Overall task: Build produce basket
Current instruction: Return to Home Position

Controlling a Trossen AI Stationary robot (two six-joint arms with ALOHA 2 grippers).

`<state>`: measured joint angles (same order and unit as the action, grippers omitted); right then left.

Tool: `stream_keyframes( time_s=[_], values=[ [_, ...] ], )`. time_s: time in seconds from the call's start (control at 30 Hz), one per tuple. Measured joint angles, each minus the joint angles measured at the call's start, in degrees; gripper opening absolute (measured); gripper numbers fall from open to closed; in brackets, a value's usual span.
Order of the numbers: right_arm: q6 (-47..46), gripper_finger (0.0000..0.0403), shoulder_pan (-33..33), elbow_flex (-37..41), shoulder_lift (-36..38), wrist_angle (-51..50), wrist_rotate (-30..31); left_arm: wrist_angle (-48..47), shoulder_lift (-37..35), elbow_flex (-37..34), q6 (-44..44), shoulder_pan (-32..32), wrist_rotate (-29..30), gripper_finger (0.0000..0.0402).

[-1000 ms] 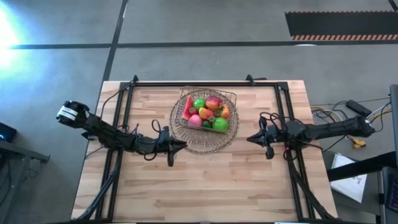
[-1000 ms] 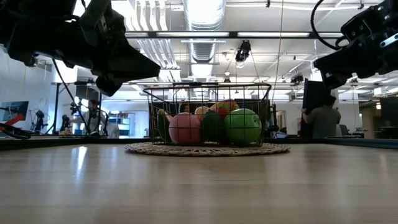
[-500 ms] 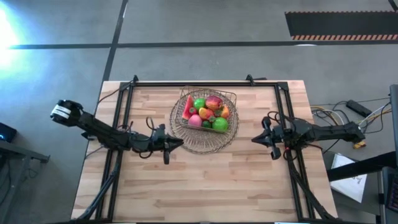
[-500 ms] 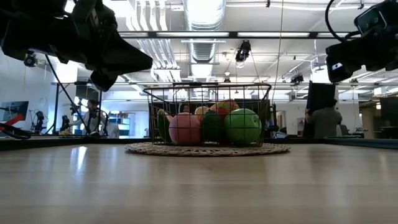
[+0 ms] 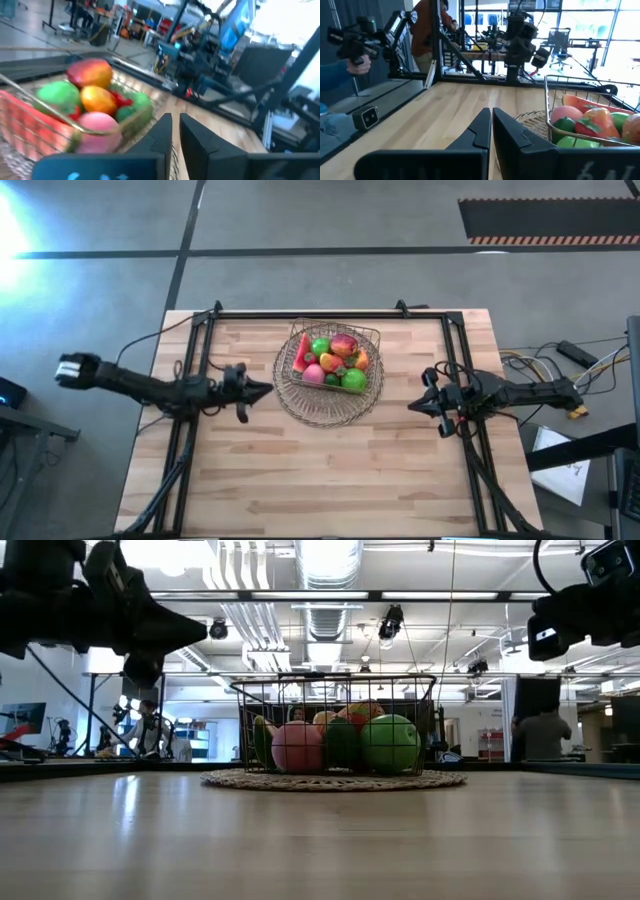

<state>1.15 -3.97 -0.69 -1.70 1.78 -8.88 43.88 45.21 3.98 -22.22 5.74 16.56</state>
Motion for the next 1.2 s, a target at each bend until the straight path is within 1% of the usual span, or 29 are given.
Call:
stream_keyframes(
  time_s=[0.07,0.17,0.27,0.33,0.43,0.53,0.6,0.77,0.93,1.07,1.2],
  values=[
    [-0.07,0.0008,0.00,0.00,-0.19,-0.06,0.73,-0.66,-3.18,-1.24,-0.08,-4.02,-3.29,0.0009],
    [-2.62,0.0008,0.00,0.02,-0.47,-0.57,5.41,-3.82,-6.87,-2.41,-0.13,-10.12,-8.92,0.0002],
    [-4.02,0.0008,0.00,0.04,-0.72,-0.75,9.22,-7.97,-8.69,-2.40,-0.11,-15.88,-13.70,0.0001],
    [-4.09,0.0008,0.00,0.04,-0.71,-0.59,10.25,-9.03,-9.31,-2.47,-0.10,-19.13,-15.00,0.0000],
    [-4.13,0.0008,0.00,0.04,-0.72,-0.55,10.31,-8.87,-10.52,-2.89,1.01,-22.14,-15.06,0.0000],
    [-4.13,0.0008,0.00,0.04,-0.73,-0.46,10.33,-8.80,-12.12,-3.47,3.35,-22.80,-15.32,0.0000],
    [-4.11,0.0008,0.00,0.07,-0.72,-0.43,10.35,-10.60,-13.46,-3.47,3.48,-22.80,-15.62,0.0000],
    [-4.11,0.0008,0.00,0.07,-0.72,-0.40,10.38,-11.79,-17.17,-3.49,4.43,-22.64,-18.74,0.0000],
    [-4.12,0.0008,0.00,0.07,-0.72,-0.36,10.40,-12.00,-21.07,-3.53,5.02,-22.22,-20.17,0.0000],
    [-4.11,0.0008,0.00,0.07,-0.72,-0.33,10.42,-12.10,-24.38,-3.55,7.39,-21.77,-21.26,0.0000],
    [-4.11,0.0008,0.00,0.07,-0.72,-0.31,10.42,-14.66,-28.29,-3.58,8.31,-21.57,-22.36,0.0000]
  ],
)
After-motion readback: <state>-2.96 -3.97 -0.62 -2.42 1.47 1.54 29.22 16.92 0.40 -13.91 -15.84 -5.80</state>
